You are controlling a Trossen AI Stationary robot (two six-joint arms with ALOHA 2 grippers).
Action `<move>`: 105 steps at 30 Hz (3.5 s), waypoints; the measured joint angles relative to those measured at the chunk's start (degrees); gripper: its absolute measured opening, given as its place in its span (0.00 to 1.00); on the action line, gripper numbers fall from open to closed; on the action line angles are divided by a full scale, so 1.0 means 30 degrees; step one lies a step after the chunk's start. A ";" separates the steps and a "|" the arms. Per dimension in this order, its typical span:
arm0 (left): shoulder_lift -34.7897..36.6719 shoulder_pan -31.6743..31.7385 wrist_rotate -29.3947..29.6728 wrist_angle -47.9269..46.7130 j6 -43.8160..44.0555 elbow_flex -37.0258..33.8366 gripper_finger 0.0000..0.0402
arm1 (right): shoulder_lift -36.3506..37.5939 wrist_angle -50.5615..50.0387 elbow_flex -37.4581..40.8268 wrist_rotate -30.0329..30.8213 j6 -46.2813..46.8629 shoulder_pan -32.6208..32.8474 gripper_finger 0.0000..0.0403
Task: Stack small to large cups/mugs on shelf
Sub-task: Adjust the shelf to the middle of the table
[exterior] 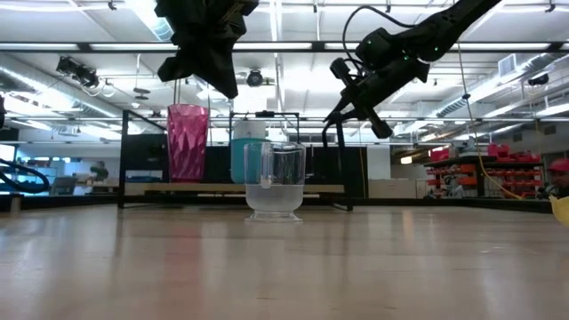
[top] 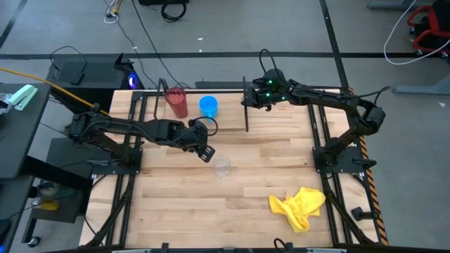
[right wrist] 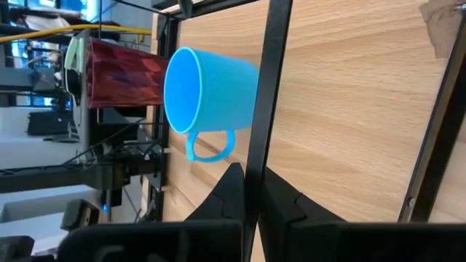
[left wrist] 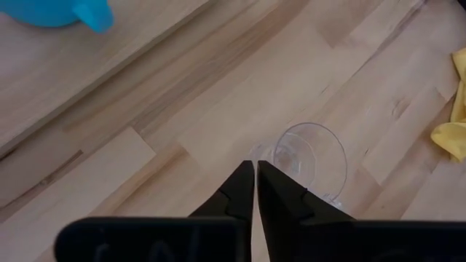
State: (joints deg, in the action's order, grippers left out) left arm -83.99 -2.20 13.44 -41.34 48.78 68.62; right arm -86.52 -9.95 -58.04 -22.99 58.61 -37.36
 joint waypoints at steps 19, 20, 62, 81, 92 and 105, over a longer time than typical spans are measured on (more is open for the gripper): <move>0.0000 -0.0007 0.0025 -0.0189 0.0014 0.0000 0.08 | -0.0138 -0.1342 0.0146 -0.0037 0.0218 0.0182 0.24; 0.0000 0.0000 0.0025 -0.0189 0.0007 0.0000 0.08 | -0.0138 -0.1412 0.0146 0.0058 0.0082 0.0182 0.25; -0.0003 -0.0233 0.0367 -0.0167 0.0014 0.0000 0.10 | 0.2710 -0.3838 0.0052 0.2137 -0.1011 -0.0357 0.13; -0.0007 -0.0226 0.0374 -0.0160 0.0007 0.0000 0.10 | 0.5043 -0.8271 0.0073 0.3726 -0.1075 -0.0354 0.06; -0.0007 -0.0219 0.0374 -0.0168 -0.0008 0.0000 0.08 | 0.5233 -0.9057 0.0073 0.3734 -0.1027 -0.0357 0.10; -0.0007 -0.0219 0.0374 -0.0168 0.0021 0.0000 0.09 | 0.5238 -0.9270 0.0051 0.3734 -0.1224 -0.0357 0.25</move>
State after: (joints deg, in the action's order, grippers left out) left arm -84.01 -2.85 14.57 -41.85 48.84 68.62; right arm -70.81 -37.76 -57.89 -11.79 54.94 -38.44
